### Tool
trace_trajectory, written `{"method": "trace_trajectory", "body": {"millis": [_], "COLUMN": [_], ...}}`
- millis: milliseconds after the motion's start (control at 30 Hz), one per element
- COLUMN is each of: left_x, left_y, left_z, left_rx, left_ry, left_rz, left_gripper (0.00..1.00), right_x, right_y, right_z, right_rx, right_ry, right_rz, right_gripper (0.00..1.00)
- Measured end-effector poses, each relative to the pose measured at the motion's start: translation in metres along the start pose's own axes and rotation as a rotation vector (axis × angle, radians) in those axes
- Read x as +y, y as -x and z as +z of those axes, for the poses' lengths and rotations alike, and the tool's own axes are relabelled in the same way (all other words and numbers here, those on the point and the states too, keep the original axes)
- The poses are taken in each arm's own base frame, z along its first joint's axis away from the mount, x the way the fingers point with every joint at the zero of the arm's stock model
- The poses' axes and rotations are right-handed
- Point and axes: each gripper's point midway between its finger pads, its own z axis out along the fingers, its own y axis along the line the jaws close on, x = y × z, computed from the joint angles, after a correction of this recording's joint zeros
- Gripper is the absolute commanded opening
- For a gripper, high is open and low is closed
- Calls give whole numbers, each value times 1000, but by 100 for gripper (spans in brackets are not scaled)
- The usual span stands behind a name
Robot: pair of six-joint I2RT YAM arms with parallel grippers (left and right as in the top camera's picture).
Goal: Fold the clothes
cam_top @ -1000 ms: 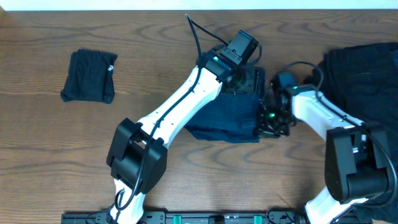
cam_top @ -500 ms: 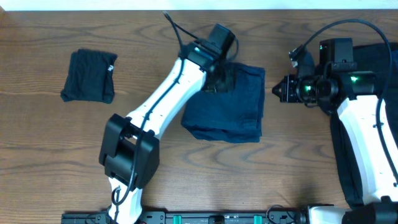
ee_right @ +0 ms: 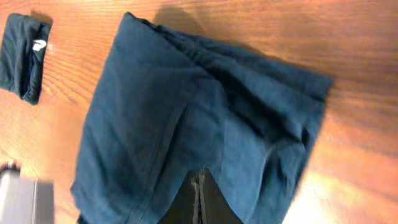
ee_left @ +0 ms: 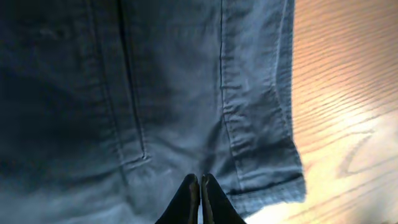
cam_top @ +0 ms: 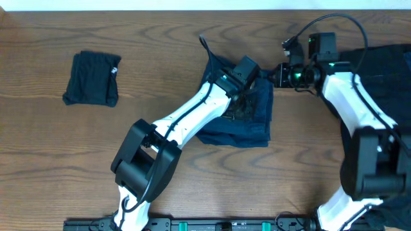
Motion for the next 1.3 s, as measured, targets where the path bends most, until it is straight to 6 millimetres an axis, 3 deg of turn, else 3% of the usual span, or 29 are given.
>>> {"method": "trace_trajectory", "body": {"millis": [200, 400, 767, 933, 1067, 1167, 1300], "left_x": [-6, 2, -4, -17, -28, -19, 12], "left_y": [-7, -24, -32, -29, -12, 5, 24], "left_z": [26, 45, 51, 26, -24, -56, -68], "left_rx": [-17, 2, -11, -49, -155, -233, -282], "left_ry": [-98, -124, -153, -195, -249, -260, -234], "left_rz": [21, 10, 52, 100, 133, 135, 115], "left_gripper": [6, 6, 6, 6, 6, 12, 17], "right_x": [-17, -52, -48, -46, -38, -16, 31], "right_y": [-4, -32, -27, -26, -21, -13, -14], "right_z": [33, 69, 79, 77, 64, 39, -13], "right_rx": [11, 95, 85, 83, 73, 60, 77], "right_ry": [35, -14, 44, 57, 72, 102, 168], "right_rz": [5, 66, 57, 60, 58, 50, 58], "right_gripper": [1, 1, 2, 3, 1, 1, 1]}}
